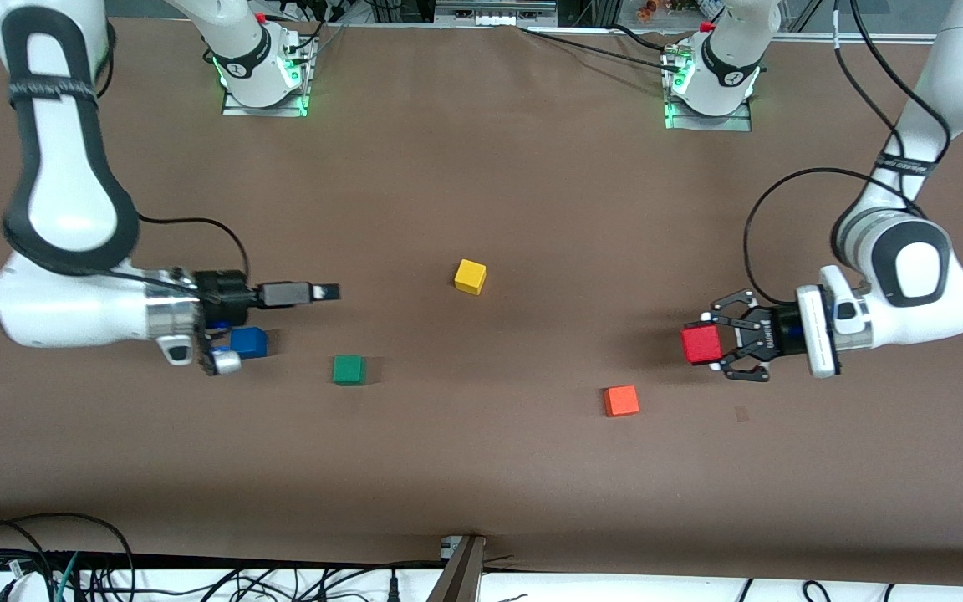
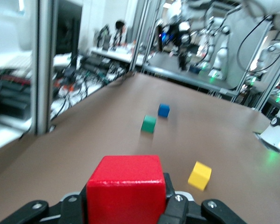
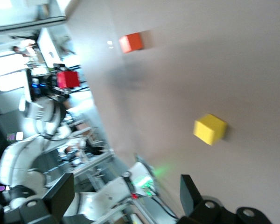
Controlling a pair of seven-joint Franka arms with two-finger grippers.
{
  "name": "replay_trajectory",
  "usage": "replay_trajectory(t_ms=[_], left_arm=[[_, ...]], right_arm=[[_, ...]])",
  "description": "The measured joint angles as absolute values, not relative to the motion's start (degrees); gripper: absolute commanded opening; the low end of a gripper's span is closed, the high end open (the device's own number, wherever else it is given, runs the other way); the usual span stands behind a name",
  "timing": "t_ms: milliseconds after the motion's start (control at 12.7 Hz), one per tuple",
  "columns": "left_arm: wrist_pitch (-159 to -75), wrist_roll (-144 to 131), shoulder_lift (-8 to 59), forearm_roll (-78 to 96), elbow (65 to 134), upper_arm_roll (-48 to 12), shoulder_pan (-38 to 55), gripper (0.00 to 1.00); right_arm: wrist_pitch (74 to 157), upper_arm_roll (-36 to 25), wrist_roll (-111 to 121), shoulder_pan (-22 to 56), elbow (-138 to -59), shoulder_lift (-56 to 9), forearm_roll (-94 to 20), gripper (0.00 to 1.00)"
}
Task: Pass red block to right arm, stack on blue
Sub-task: 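Lift the red cube with the left gripper while the right gripper approaches, then bring the red cube toward the right gripper, both grippers meeting midtable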
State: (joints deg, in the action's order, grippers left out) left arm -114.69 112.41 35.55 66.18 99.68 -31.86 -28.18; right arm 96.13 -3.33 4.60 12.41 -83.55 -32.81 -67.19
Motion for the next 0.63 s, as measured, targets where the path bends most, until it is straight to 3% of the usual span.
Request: replay_trajectory(t_ms=[236,629], left_arm=[[-114.50,124.17,39.67,76.54,99.05,-34.18,-23.83,0.08],[-114.95,139.81,45.22,91.10,97.05,-34.39,-13.33,0.07]], right_arm=[[102.08,-3.20,5.22,18.64,-83.50,-36.91,-81.22,1.00],[114.05,-3.11,6.96,27.70,-83.46,-39.89,-91.37,1.00]])
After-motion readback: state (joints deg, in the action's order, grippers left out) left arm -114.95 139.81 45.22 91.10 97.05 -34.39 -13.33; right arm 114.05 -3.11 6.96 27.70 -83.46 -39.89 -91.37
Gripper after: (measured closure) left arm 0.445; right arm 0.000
